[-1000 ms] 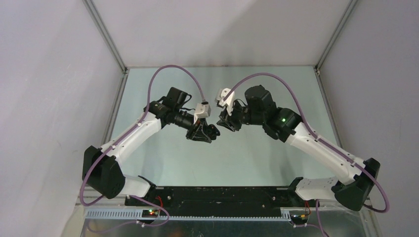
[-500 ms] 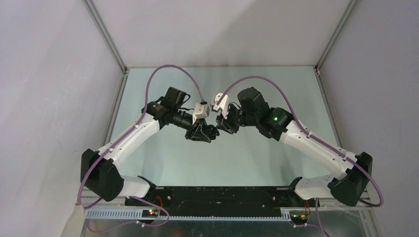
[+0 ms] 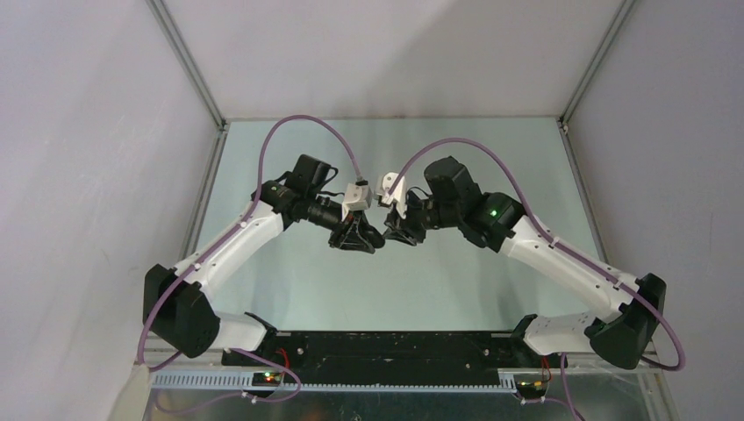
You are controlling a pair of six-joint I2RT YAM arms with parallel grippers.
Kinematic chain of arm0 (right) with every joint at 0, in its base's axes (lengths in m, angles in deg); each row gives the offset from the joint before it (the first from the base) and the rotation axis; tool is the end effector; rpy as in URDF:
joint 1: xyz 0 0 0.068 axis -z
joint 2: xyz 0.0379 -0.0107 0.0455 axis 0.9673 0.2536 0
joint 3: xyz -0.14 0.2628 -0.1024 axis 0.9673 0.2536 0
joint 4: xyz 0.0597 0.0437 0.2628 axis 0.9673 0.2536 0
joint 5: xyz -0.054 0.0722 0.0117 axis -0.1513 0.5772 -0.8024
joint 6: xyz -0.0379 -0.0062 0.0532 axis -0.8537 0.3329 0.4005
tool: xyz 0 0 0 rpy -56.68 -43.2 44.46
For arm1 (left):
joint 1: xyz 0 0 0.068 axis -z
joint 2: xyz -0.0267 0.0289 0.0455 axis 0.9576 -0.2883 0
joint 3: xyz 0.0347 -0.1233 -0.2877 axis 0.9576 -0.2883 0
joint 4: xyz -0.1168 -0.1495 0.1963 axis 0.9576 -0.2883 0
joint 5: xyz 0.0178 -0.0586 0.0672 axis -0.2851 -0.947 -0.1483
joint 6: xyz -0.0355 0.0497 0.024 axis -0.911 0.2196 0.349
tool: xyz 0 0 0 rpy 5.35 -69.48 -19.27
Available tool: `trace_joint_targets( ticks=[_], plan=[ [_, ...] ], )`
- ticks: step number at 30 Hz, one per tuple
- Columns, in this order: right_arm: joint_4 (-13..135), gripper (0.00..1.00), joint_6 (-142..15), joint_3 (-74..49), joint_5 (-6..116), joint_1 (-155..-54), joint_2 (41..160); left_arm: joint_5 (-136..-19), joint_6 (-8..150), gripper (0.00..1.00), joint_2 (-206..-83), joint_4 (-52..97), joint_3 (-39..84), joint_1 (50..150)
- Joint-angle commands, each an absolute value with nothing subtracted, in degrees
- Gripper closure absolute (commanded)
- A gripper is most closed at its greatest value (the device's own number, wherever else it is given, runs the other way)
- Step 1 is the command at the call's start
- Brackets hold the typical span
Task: Insert the wireless bluetooth earbuds into the charging case
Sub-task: Close the charging case.
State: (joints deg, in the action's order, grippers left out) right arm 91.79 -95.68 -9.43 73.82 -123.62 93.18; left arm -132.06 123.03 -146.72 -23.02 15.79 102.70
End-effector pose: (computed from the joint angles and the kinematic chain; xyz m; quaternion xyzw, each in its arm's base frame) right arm 0.1785 0.2346 0.3999 -0.5973 0.6186 0.2873 0.4219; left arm 0.2143 -0.1738 0.3378 0.5922 0.5813 -0.4711 0.2989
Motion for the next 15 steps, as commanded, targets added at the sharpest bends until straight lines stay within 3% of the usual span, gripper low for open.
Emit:
trace_joint_targets(
  ticks=[1, 4, 9, 15],
  plan=[
    [90.35, 0.61, -95.7, -9.84, 71.41, -123.34, 90.59, -132.69, 123.11, 0.99, -145.62, -20.6, 16.86, 102.76],
    [87.64, 0.54, -93.96, -9.91, 63.79, -121.65, 89.7, -130.91, 119.04, 0.99, -145.7, -16.24, 15.64, 102.71],
    [84.45, 0.28, -87.85, -9.84, 58.92, -113.33, 87.69, -128.16, 113.84, 0.99, -147.4, -11.49, 15.01, 102.64],
    [81.09, 0.18, -82.23, -7.85, 57.34, -104.34, 85.13, -120.07, 105.14, 0.99, -150.57, -3.78, 14.67, 102.6]
  ],
)
